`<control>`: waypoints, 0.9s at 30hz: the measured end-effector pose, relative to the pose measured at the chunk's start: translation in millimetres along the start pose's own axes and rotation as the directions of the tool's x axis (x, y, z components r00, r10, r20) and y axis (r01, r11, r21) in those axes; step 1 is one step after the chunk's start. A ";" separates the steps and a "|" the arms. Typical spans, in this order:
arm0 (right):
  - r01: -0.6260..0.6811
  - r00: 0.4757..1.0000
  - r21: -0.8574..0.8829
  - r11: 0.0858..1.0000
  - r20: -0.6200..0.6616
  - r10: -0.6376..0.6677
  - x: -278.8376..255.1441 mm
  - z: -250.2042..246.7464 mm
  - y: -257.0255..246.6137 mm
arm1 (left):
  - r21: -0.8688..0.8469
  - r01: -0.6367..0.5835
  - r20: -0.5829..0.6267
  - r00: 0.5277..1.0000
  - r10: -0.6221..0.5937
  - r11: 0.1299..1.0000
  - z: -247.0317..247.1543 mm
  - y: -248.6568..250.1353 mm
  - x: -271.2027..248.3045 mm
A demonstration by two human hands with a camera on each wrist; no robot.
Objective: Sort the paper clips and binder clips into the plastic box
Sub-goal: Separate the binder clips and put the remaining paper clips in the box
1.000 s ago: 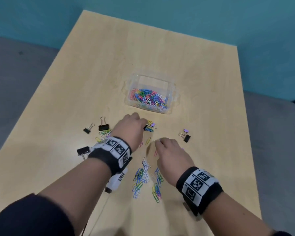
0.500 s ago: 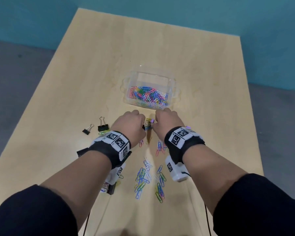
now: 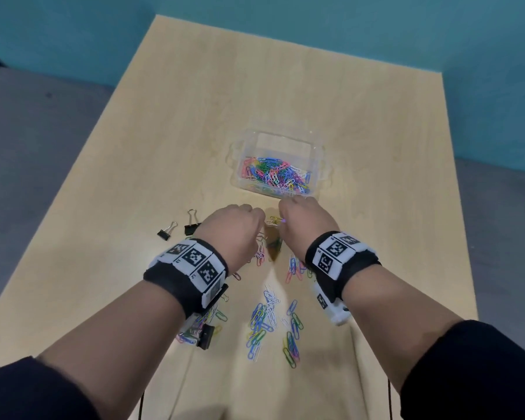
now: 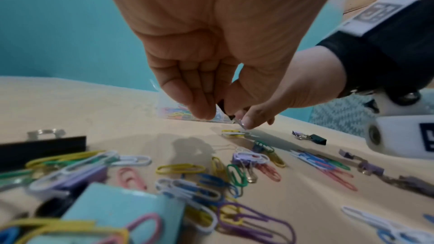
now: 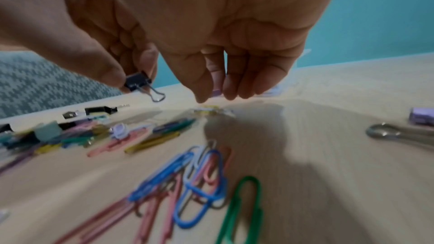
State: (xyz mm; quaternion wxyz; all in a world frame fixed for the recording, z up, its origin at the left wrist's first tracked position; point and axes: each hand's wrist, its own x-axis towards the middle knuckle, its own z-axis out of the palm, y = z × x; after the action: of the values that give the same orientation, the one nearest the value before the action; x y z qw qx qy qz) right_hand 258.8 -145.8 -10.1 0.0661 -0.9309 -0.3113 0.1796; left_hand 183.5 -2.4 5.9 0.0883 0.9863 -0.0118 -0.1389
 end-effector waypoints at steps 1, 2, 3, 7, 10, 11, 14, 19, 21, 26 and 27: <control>-0.010 1.000 0.024 1.000 -0.020 0.011 -5.0 -2.2 2.5 | -0.075 0.037 -0.003 0.999 -0.037 0.997 0.7 -2.7 -0.8; -0.032 0.999 0.046 0.998 -0.037 0.034 -11.0 -3.7 7.1 | -0.160 0.081 -0.010 0.996 -0.083 0.984 1.1 -5.8 -2.3; -0.062 0.997 0.057 0.996 -0.046 0.064 -17.9 -5.3 13.4 | -0.236 0.118 -0.022 0.992 -0.127 0.965 1.0 -9.0 -5.1; -0.228 0.974 0.043 0.973 0.025 0.227 -46.6 -8.5 49.6 | -0.428 0.262 -0.022 0.954 -0.300 0.865 -0.1 -27.9 -26.4; -0.279 0.960 0.054 0.959 0.037 0.277 -64.8 -9.3 65.0 | -0.523 0.388 -0.043 0.877 -0.479 0.759 1.1 -53.4 -49.5; -0.267 0.964 0.038 0.963 0.012 0.266 -69.5 -9.2 64.8 | -0.536 0.428 -0.052 0.844 -0.534 0.727 1.7 -63.3 -57.7; -0.115 0.993 -0.035 0.993 -0.033 0.114 -74.3 -7.0 45.5 | -0.553 0.519 -0.056 0.758 -0.650 0.652 5.2 -89.2 -79.3; 0.086 0.992 0.079 0.993 0.088 -0.093 -42.2 5.3 -5.6 | -0.444 0.580 -0.070 0.738 -0.672 0.683 15.6 -109.1 -95.8; 0.091 0.983 0.035 0.995 0.156 -0.095 -30.1 15.4 -12.5 | -0.413 0.539 -0.139 0.759 -0.636 0.734 17.6 -103.7 -98.9; 0.186 0.962 -0.134 0.973 0.228 -0.153 -58.9 39.7 -23.3 | -0.264 0.222 -0.291 0.909 -0.297 0.939 27.1 -55.0 -110.6; 0.200 0.956 -0.122 0.972 0.243 -0.167 -71.4 41.5 -24.5 | -0.184 0.152 -0.279 0.939 -0.200 0.971 32.3 -45.1 -113.1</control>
State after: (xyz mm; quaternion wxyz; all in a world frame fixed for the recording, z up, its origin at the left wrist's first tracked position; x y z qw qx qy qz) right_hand 176.6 -168.8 -21.9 -0.0219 -0.8730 -0.4143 0.2565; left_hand 65.8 41.9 -1.9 0.1550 0.9827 0.1012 0.0022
